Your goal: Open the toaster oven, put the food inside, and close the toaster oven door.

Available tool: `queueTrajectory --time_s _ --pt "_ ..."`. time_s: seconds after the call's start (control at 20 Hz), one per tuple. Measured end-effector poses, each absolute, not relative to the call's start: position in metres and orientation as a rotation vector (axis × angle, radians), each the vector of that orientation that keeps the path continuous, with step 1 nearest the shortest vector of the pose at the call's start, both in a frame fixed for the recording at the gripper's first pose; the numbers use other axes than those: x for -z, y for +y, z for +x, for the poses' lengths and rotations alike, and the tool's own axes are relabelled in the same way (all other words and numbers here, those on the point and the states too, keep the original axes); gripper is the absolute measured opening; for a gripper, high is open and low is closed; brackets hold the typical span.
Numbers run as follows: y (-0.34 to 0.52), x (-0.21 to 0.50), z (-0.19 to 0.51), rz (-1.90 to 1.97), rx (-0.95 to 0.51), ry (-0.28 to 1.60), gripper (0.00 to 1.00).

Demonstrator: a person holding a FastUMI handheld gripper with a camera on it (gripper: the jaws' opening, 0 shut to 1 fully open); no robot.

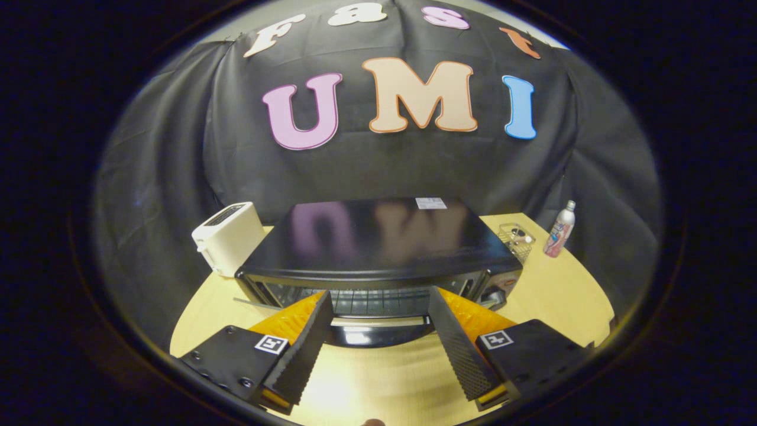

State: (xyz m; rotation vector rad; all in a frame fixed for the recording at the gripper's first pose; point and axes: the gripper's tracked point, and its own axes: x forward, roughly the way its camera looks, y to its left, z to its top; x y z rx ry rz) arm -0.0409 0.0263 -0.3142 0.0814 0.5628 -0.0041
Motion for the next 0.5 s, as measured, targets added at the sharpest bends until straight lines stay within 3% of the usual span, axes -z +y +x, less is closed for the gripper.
queueTrajectory --time_s 0.5 --pt "0.024 0.351 -0.107 0.078 -0.013 0.687 1.0"
